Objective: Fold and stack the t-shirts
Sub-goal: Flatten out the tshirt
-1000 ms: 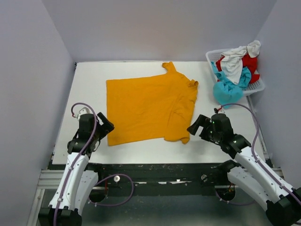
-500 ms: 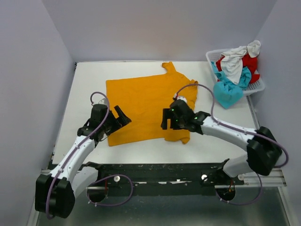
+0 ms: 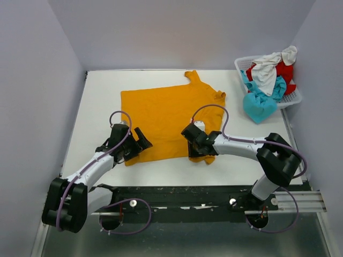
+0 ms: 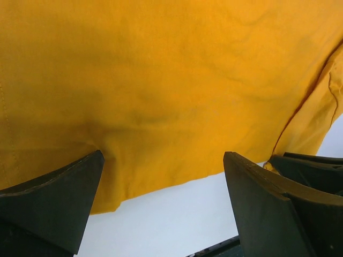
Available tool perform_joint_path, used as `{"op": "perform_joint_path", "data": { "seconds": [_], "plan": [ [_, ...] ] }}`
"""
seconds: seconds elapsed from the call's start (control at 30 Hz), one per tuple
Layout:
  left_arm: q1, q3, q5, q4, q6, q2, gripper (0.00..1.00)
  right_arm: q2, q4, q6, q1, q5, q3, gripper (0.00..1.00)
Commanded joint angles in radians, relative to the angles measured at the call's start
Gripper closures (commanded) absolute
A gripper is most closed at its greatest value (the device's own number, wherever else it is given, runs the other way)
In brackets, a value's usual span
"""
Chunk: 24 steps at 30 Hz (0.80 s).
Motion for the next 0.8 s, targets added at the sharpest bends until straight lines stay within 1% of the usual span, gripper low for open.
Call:
{"op": "perform_joint_path", "data": {
  "seconds": [0.0, 0.1, 0.13, 0.23, 0.33, 0.43, 0.5, 0.63, 0.73, 0.77],
  "plan": [
    [-0.001, -0.025, -0.028, 0.003, -0.016, 0.027, 0.02, -0.007, -0.066, 0.054, 0.006, 0.092, -0.031, 0.70],
    [0.000, -0.027, -0.032, 0.002, -0.022, 0.021, 0.02, -0.031, -0.111, 0.066, 0.006, 0.148, -0.025, 0.89],
    [0.000, -0.027, -0.032, 0.000, -0.023, 0.022, 0.01, -0.044, -0.111, 0.073, 0.006, 0.153, -0.029, 0.99],
    [0.000, -0.021, -0.028, -0.011, -0.023, 0.029, 0.01, -0.099, -0.125, 0.084, 0.006, 0.159, -0.034, 0.99],
    [0.002, -0.009, -0.030, -0.025, -0.028, 0.040, 0.01, -0.186, -0.176, 0.105, 0.001, 0.228, -0.032, 0.99],
    [0.004, -0.004, -0.025, -0.041, -0.030, 0.041, 0.01, -0.300, -0.213, 0.109, -0.048, 0.266, -0.042, 0.99],
    [0.006, -0.006, -0.020, -0.043, -0.029, 0.039, 0.01, -0.372, -0.217, 0.101, -0.129, 0.255, -0.070, 0.99],
    [0.011, -0.002, -0.009, -0.057, -0.028, 0.043, 0.01, -0.498, -0.211, 0.057, -0.365, 0.127, -0.151, 0.97],
    [0.011, 0.010, -0.002, -0.074, -0.018, 0.055, 0.01, -0.586, -0.228, 0.044, -0.419, 0.124, -0.187, 0.96],
    [0.013, 0.014, -0.001, -0.084, -0.018, 0.059, 0.01, -0.604, -0.275, 0.054, -0.440, 0.167, -0.180, 0.96]
  ]
}}
